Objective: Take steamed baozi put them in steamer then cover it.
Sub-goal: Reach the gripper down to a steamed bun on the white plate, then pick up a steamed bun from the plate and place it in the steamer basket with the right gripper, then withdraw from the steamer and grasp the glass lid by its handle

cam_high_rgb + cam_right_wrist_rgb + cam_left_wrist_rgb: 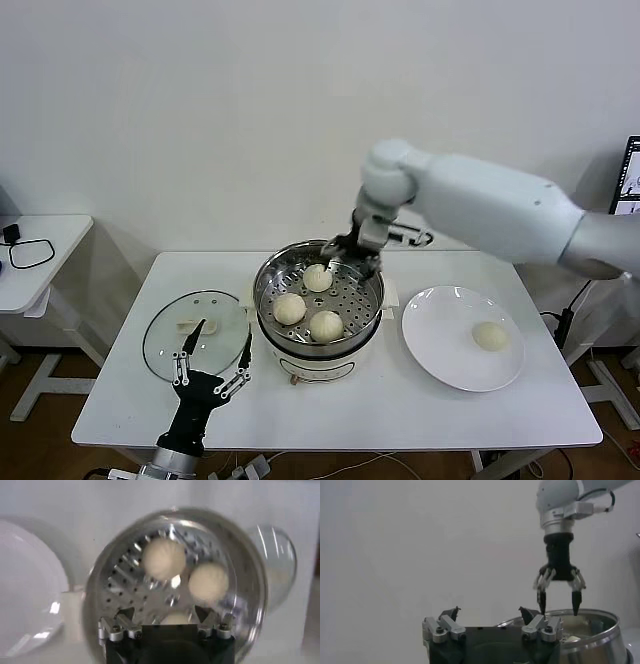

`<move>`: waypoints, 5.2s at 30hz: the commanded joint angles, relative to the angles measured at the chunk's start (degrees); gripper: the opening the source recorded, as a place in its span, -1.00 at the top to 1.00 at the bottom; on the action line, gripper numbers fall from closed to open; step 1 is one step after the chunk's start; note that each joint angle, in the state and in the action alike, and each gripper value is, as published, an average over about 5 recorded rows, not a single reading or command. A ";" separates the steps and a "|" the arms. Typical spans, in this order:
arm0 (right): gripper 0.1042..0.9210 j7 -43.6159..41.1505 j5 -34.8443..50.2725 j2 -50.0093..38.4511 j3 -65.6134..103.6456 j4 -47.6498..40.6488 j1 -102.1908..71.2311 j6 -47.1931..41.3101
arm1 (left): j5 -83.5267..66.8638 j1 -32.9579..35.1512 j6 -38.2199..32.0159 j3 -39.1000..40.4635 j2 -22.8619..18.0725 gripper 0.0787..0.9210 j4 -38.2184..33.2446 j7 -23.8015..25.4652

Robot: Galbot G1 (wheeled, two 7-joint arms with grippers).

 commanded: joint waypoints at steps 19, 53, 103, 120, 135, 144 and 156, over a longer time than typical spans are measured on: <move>-0.76 -3.64 4.35 -13.15 0.95 -25.65 -15.82 -22.88 | 0.23 0.74 0.45 -0.73 -0.52 -0.77 -0.23 -0.01; -0.67 4.23 7.41 -11.61 3.68 -29.72 -23.56 -25.07 | 0.17 0.70 0.21 -1.25 -0.66 -0.77 1.21 0.05; -0.41 -0.64 38.95 14.00 -25.08 -5.76 13.68 -35.51 | -0.29 -0.74 0.54 -0.16 0.72 -0.77 -0.43 -0.20; -0.36 2.12 33.14 15.85 -24.85 -11.92 3.92 -35.37 | -0.73 -0.17 0.26 -1.60 0.72 -0.77 -0.29 -0.26; -0.55 2.34 29.02 16.27 -24.34 -13.64 3.24 -33.82 | -1.02 -0.36 0.24 -1.92 0.59 -0.77 -0.24 -0.34; -0.76 1.60 28.95 14.42 -21.15 -11.49 3.85 -33.21 | -0.95 -0.22 0.29 -2.25 0.65 -0.77 -0.40 -0.36; -0.76 53.26 33.01 -2.49 -1.82 6.17 -0.43 -16.58 | 8.55 -2.78 0.32 -2.51 1.15 -0.77 0.91 -2.67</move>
